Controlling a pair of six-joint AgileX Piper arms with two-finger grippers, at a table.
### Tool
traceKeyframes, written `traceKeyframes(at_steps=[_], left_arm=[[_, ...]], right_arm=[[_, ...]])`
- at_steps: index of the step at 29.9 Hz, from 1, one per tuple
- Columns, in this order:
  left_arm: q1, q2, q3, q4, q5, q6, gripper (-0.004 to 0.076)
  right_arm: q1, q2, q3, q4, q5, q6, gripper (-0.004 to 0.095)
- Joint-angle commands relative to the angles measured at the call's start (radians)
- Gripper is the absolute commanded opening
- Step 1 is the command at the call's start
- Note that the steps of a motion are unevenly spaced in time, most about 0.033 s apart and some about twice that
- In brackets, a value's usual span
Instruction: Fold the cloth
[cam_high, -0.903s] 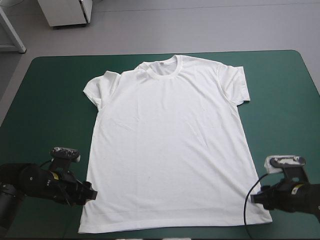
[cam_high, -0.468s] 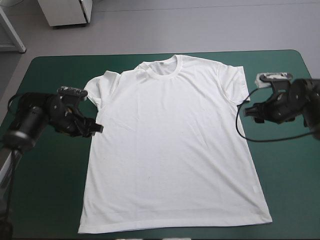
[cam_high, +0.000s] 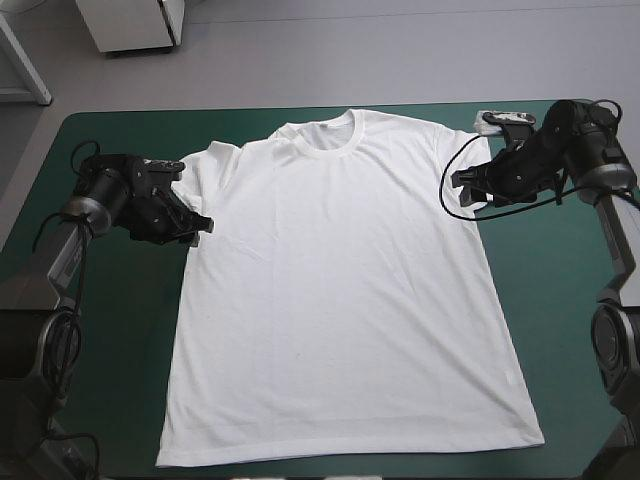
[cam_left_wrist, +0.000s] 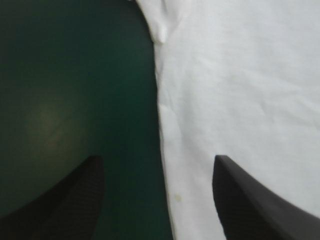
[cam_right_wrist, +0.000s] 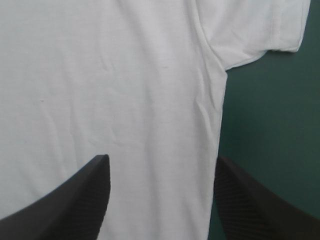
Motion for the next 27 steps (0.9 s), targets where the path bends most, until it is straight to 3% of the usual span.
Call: traceKeyframes(at_steps=[1,12,16,21,27], left_arm=[[0.014,-0.015,-0.035,-0.038,-0.039,0.023,0.0455],[0.014,0.097,-0.035,-0.115,-0.014,0.059,0.0446],[0.011,0.121,-0.035,-0.115,-0.004,0.056,0.0298],[0.001,0.124,-0.035,-0.120,-0.003,0.105,-0.0012],[-0.009,0.124,-0.035,-0.150,0.014,0.132,-0.0009]], right_arm=[[0.000,-0.039,-0.037,0.026,-0.046,-0.028,0.0575],[-0.002,0.023,-0.037,0.006,-0.042,-0.030,0.0575],[-0.002,0.051,-0.037,-0.012,-0.040,-0.030,0.0575],[-0.002,0.091,-0.037,-0.012,-0.011,-0.030,0.0575],[-0.002,0.142,-0.037,-0.012,-0.011,-0.030,0.0575]])
